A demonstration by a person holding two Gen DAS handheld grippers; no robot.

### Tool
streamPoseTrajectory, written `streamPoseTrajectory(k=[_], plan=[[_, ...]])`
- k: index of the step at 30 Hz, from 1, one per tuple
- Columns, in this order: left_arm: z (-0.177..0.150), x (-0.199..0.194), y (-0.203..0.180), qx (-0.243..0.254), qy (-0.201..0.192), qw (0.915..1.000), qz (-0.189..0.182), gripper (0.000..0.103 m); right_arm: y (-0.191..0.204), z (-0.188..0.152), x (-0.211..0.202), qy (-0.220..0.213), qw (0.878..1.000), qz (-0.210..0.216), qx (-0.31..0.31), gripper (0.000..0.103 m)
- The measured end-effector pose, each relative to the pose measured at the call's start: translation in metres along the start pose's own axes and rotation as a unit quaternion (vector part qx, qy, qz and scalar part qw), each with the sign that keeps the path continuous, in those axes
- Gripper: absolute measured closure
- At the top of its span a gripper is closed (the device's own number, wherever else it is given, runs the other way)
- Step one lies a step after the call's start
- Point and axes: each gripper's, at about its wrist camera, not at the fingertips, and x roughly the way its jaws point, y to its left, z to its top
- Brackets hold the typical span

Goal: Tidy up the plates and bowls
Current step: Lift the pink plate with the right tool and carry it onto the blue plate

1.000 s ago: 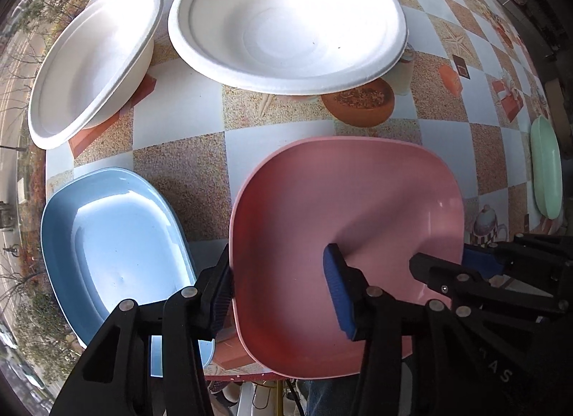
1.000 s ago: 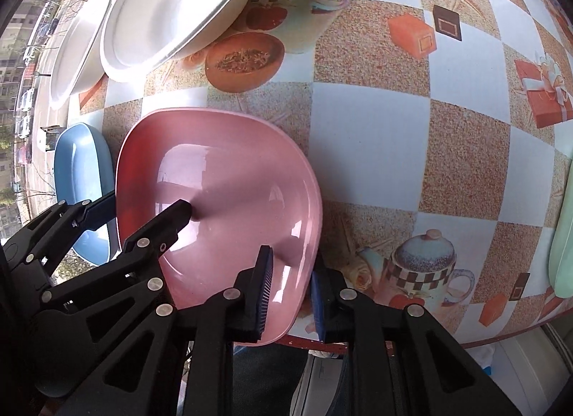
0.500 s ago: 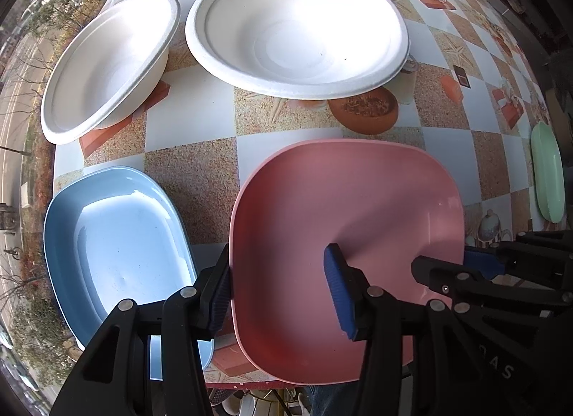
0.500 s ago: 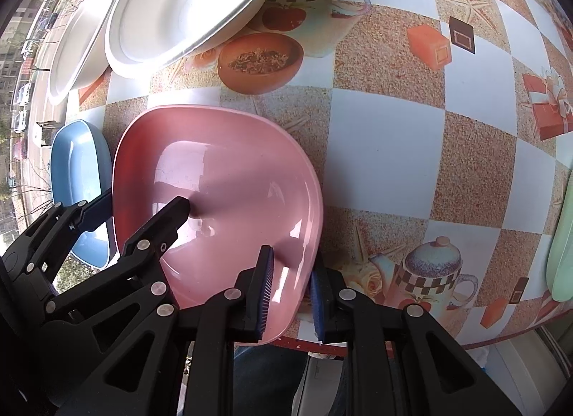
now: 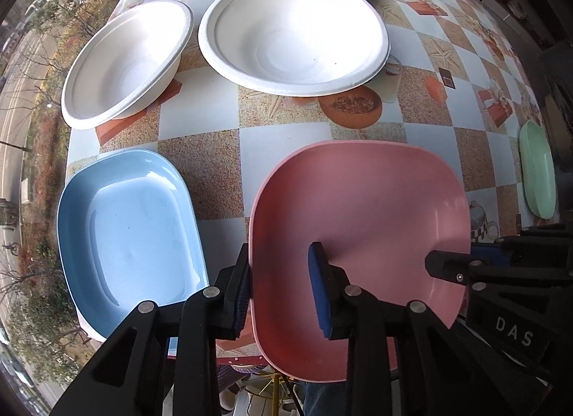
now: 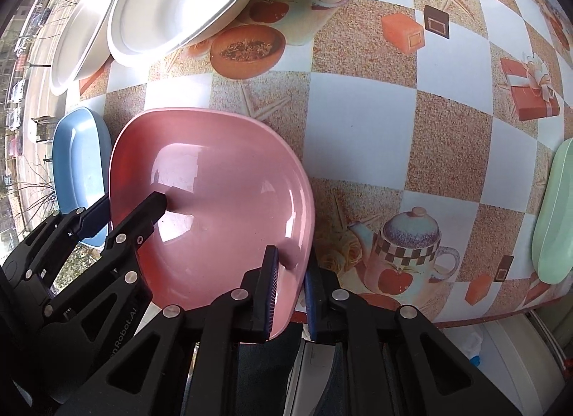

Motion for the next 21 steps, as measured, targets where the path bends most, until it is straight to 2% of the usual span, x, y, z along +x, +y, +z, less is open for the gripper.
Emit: streamPoseTrajectory(k=[10, 18, 21], plan=[[0.001, -0.052, -0.014, -0.01, -0.034, 0.9988, 0.033, 0.07, 0.026, 0.006, -0.027, -0.015, 0.999, 0.011, -0.035, 0.087], [-0.018, -0.06, -0.006, -0.039, -0.05, 0.9962, 0.059, 0.07, 0.052, 0.008, -0.04, -0.022, 0.997, 0.029, -0.064, 0.087], [-0.022, -0.075, 0.001, -0.051, -0.058, 0.9944, 0.073, 0.07, 0.062, 0.011, -0.038, -0.023, 0.996, 0.035, -0.076, 0.087]])
